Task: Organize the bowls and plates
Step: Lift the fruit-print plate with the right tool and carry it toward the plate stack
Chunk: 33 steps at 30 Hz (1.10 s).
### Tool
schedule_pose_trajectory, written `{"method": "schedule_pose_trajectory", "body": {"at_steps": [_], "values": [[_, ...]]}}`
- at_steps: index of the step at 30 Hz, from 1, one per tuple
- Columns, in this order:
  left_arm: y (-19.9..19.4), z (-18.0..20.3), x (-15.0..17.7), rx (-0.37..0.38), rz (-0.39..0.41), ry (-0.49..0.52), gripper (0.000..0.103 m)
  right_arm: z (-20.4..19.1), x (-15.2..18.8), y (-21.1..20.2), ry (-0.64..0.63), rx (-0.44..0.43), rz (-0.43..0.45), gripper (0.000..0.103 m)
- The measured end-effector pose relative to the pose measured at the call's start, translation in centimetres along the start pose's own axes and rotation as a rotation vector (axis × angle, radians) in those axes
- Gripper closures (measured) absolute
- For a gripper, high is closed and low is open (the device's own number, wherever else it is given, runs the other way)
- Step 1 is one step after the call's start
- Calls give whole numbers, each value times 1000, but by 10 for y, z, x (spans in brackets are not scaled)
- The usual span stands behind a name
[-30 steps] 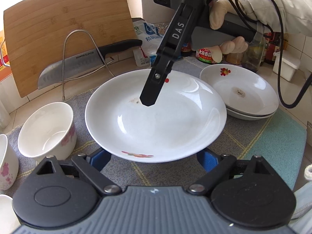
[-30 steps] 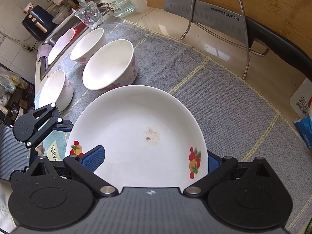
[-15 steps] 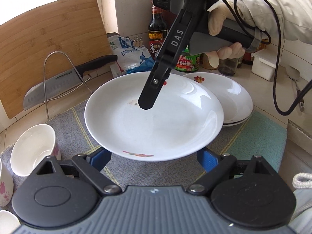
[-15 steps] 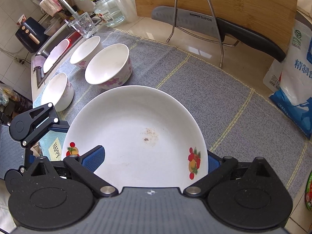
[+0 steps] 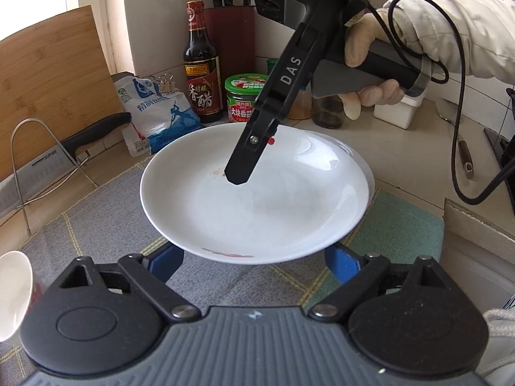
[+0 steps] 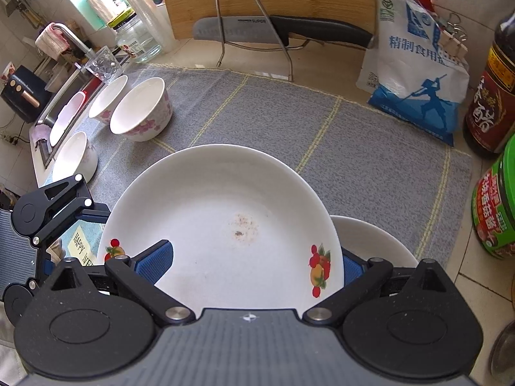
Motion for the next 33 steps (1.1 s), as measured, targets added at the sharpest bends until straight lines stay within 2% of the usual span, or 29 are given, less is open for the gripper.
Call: {"method": "schedule_pose_trajectory", "body": {"at_steps": [10,21,33], "values": [[18,18,-3,36,-34,24,9,25,30,-2,75,8,15,0],[26,24,-11,32,-49,38,9,39,42,2,107,0,39,0],[34,23,-13,36,-56,74,9,46,50,2,122,36,39,0]]}}
Point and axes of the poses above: each gripper's, at about its wrist camera, not at the fingertips, and y roughly the way its jaws point, z to its right, x to its underside, the point moved 5 cm from there along y, roughly the way its jaws point, and after that the axes turned 10 degrees about -y, right-handed, at the moved point
